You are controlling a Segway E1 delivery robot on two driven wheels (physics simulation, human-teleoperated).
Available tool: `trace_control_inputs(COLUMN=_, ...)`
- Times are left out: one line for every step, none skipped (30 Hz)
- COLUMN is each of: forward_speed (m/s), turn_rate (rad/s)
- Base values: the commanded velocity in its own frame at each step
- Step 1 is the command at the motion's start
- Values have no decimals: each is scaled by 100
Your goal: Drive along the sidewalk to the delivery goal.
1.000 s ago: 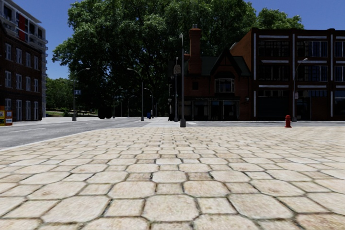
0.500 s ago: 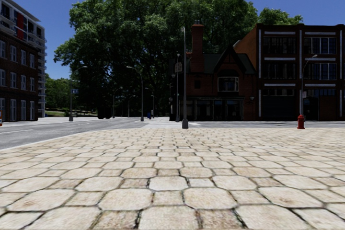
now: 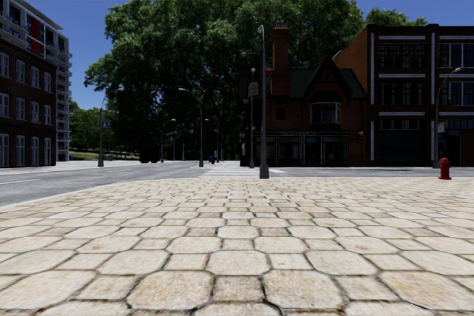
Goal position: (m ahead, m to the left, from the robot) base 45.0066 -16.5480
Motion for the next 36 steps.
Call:
trace_control_inputs(forward_speed=200, turn_rate=0)
trace_control_inputs(forward_speed=200, turn_rate=0)
trace_control_inputs(forward_speed=200, turn_rate=0)
trace_control_inputs(forward_speed=200, turn_rate=0)
trace_control_inputs(forward_speed=200, turn_rate=0)
trace_control_inputs(forward_speed=200, turn_rate=0)
trace_control_inputs(forward_speed=200, turn_rate=0)
trace_control_inputs(forward_speed=200, turn_rate=0)
trace_control_inputs(forward_speed=200, turn_rate=0)
trace_control_inputs(forward_speed=200, turn_rate=0)
trace_control_inputs(forward_speed=200, turn_rate=0)
trace_control_inputs(forward_speed=200, turn_rate=0)
trace_control_inputs(forward_speed=200, turn_rate=0)
trace_control_inputs(forward_speed=200, turn_rate=0)
trace_control_inputs(forward_speed=200, turn_rate=0)
trace_control_inputs(forward_speed=200, turn_rate=0)
trace_control_inputs(forward_speed=200, turn_rate=0)
trace_control_inputs(forward_speed=200, turn_rate=0)
trace_control_inputs(forward_speed=200, turn_rate=0)
trace_control_inputs(forward_speed=200, turn_rate=0)
trace_control_inputs(forward_speed=200, turn_rate=0)
trace_control_inputs(forward_speed=200, turn_rate=0)
trace_control_inputs(forward_speed=200, turn_rate=0)
trace_control_inputs(forward_speed=200, turn_rate=0)
trace_control_inputs(forward_speed=200, turn_rate=0)
trace_control_inputs(forward_speed=200, turn_rate=0)
trace_control_inputs(forward_speed=200, turn_rate=0)
trace_control_inputs(forward_speed=200, turn_rate=0)
trace_control_inputs(forward_speed=200, turn_rate=0)
trace_control_inputs(forward_speed=200, turn_rate=0)
trace_control_inputs(forward_speed=200, turn_rate=0)
trace_control_inputs(forward_speed=200, turn_rate=0)
trace_control_inputs(forward_speed=200, turn_rate=0)
trace_control_inputs(forward_speed=200, turn_rate=0)
trace_control_inputs(forward_speed=200, turn_rate=0)
trace_control_inputs(forward_speed=200, turn_rate=0)
